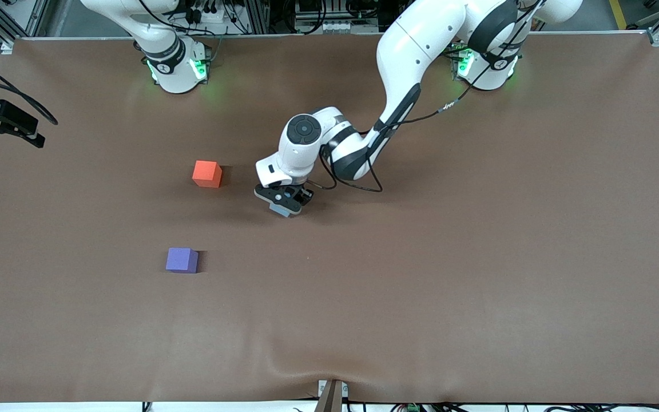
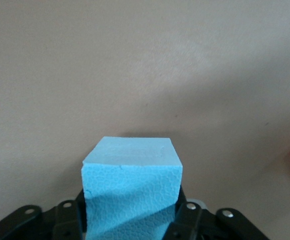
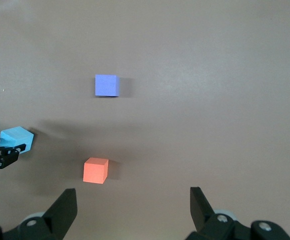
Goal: Place blue block between orange and purple blocks
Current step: 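Carry the light-blue cube with the left gripper toward the orange cube, then release the cube with the left gripper while the right gripper reaches in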
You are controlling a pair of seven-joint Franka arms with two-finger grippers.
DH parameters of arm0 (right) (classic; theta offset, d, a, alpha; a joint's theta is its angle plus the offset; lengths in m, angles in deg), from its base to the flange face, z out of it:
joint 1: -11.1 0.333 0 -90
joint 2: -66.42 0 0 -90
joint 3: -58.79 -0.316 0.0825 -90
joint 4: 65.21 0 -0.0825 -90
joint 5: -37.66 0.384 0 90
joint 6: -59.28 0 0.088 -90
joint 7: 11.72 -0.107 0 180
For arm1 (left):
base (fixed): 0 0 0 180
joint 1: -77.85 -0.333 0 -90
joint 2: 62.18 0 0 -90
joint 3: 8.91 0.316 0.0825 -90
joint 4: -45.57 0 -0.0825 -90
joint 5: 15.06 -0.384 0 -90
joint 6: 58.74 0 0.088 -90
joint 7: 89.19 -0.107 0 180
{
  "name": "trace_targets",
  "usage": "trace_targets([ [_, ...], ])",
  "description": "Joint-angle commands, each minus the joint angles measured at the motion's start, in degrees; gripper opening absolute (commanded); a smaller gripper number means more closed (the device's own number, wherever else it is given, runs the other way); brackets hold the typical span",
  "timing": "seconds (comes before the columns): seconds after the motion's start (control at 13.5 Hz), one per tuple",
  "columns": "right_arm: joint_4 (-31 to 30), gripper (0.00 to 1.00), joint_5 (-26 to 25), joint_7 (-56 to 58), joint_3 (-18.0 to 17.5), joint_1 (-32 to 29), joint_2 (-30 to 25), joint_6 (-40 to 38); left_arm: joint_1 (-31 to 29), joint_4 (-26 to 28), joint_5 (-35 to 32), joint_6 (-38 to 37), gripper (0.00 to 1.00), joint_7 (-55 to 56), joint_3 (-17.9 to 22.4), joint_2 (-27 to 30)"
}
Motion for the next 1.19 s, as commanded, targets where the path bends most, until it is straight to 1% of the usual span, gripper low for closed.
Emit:
trace_targets([
  [0.0, 1.0, 1.00, 1.2, 0.7, -0.4, -0.9, 0.4, -0.6, 1.3, -2.2, 0.4, 1.6, 1.00, 1.8, 0.9, -1.4],
  [0.07, 1.0, 1.00, 1.2, 0.7, -0.4, -1.0, 0.4, -0.6, 1.3, -2.2, 0.3, 1.1, 1.00, 1.9, 1.0, -1.0],
  [0.15, 1.0, 1.00, 1.2, 0.7, -0.5, -0.9, 0.4, -0.7, 1.1, -2.0, -0.2, -2.3, 1.00, 1.9, 1.1, 0.7],
  [0.22, 1.0, 1.00, 1.2, 0.8, -0.5, -0.7, 0.4, -0.7, 0.8, -2.0, -0.2, -8.8, 1.00, 2.1, 2.9, 4.1],
  [0.3, 1.0, 1.00, 1.2, 0.9, -0.5, -0.5, 0.4, -0.7, 0.8, -1.9, -0.2, -13.8, 1.00, 2.1, 5.3, 8.0],
  [0.37, 1.1, 1.00, 1.2, 0.9, -0.5, -0.3, 0.5, -0.6, 0.4, -1.7, -0.3, -15.7, 1.00, 2.0, 6.3, 11.8],
  [0.45, 1.1, 1.00, 1.2, 0.9, -0.6, -0.3, 0.5, -0.6, -1.1, -0.4, -0.5, -16.9, 1.00, 1.9, 6.9, 15.2],
  [0.52, 1.1, 1.00, 1.1, 1.1, -0.5, -0.3, 1.4, -0.4, -3.7, 0.5, -0.6, -20.3, 1.00, 1.9, 7.0, 18.7],
  [0.59, 1.4, 1.00, 0.9, 1.1, -0.7, -0.2, 3.0, -0.4, -5.7, 0.4, -0.6, -25.8, 1.00, 1.8, 7.2, 21.5],
  [0.74, 1.5, 1.00, 0.9, 1.0, -0.8, 0.9, 3.7, -0.2, -10.3, 0.4, -1.0, -37.1, 1.00, 1.4, 7.9, 27.0],
  [0.82, 1.1, 1.00, 1.0, 0.7, -0.8, 2.0, 4.0, -0.6, -12.9, 0.4, -2.1, -40.8, 1.00, 1.2, 7.8, 29.6],
  [0.89, 1.1, 1.00, 1.3, 0.3, -0.8, 3.7, 5.5, -1.1, -15.0, 0.4, -3.2, -44.3, 1.00, 0.5, 7.9, 31.8],
  [0.97, 1.0, 1.00, 2.0, 0.0, -0.9, 6.1, 6.1, -1.3, -16.6, 0.4, -5.3, -47.2, 1.00, 0.4, 8.1, 33.7],
  [1.04, 1.0, 1.00, 2.5, -0.7, -0.8, 9.6, 7.1, -1.4, -18.4, 0.4, -9.4, -50.1, 1.00, 0.1, 7.9, 35.7],
  [1.11, 1.0, 1.00, 2.8, -2.9, -0.8, 12.6, 8.9, -1.3, -19.9, 0.4, -11.4, -52.6, 1.00, -0.9, 7.9, 37.4],
])
